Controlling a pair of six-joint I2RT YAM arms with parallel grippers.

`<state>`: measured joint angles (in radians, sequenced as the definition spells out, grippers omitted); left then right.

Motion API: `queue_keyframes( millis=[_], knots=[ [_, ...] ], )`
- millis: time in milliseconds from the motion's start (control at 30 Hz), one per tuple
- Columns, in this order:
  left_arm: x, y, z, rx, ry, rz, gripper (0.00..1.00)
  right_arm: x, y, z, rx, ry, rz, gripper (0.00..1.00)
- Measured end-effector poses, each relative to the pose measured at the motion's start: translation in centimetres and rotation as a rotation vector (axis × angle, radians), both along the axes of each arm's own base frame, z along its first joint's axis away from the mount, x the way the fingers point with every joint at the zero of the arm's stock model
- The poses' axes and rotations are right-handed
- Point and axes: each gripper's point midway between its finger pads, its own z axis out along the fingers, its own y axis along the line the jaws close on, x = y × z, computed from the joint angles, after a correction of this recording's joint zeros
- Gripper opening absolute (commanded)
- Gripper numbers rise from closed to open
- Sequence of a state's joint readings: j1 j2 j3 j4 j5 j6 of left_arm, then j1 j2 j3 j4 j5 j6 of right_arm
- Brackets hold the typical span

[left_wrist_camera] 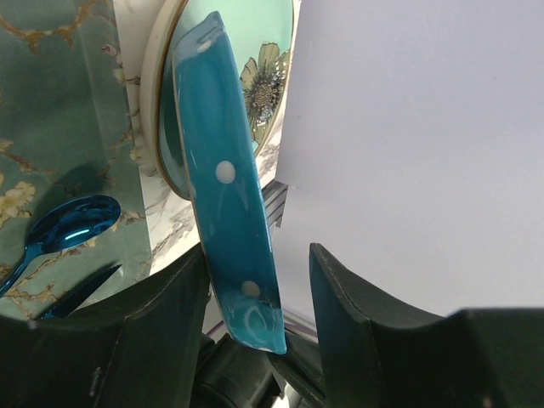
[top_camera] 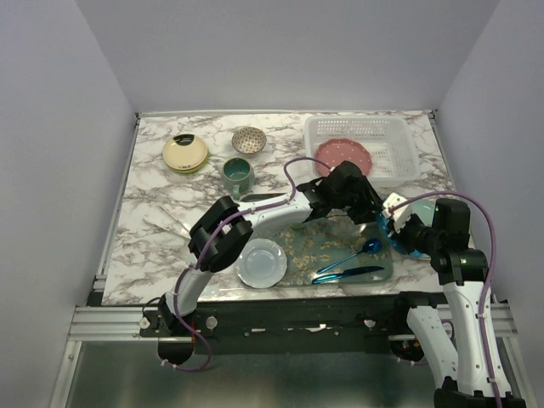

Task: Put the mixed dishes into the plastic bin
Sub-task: Pick up the plate at the center of the board.

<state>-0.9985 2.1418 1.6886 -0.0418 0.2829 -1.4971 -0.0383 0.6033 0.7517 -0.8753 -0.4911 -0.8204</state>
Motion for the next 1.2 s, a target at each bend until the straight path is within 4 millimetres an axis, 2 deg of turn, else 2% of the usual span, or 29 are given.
queue_keyframes(
  millis=[167, 267, 367, 533, 733, 867, 1067, 1200],
  knots=[
    [0.0, -0.2, 0.5, -0.026, -0.011, -0.013, 0.48, -0.2, 0.3, 0.6, 0.012, -0.005, 0.015, 0.01],
    [-0.2, -0.4, 0.9, -0.042, -0.017, -0.027, 0.48, -0.1, 1.0, 1.7, 0.038, -0.032, 0.047, 0.00],
    [-0.9, -0.8, 1.4, -0.065, -0.023, -0.057, 0.49, -0.1, 1.5, 2.4, 0.056, -0.053, 0.070, 0.00],
    [-2.4, -1.3, 1.7, -0.079, -0.023, -0.105, 0.49, 0.0, 1.8, 2.5, 0.068, -0.050, 0.083, 0.01],
    [-3.0, -1.4, 1.1, -0.070, -0.032, -0.127, 0.49, 0.5, 1.8, 2.6, 0.083, -0.050, 0.068, 0.00],
    [-2.8, -1.5, -0.4, -0.048, -0.023, -0.129, 0.48, 0.5, 1.6, 2.7, 0.093, -0.042, 0.035, 0.04],
    [-2.7, -1.6, -2.6, -0.013, 0.000, -0.127, 0.39, 0.5, 0.8, 4.6, 0.081, -0.070, -0.020, 0.09],
    [-2.6, -1.6, -2.9, -0.007, -0.007, -0.125, 0.22, 0.2, 0.3, 5.3, 0.077, -0.090, -0.058, 0.12]
  ],
)
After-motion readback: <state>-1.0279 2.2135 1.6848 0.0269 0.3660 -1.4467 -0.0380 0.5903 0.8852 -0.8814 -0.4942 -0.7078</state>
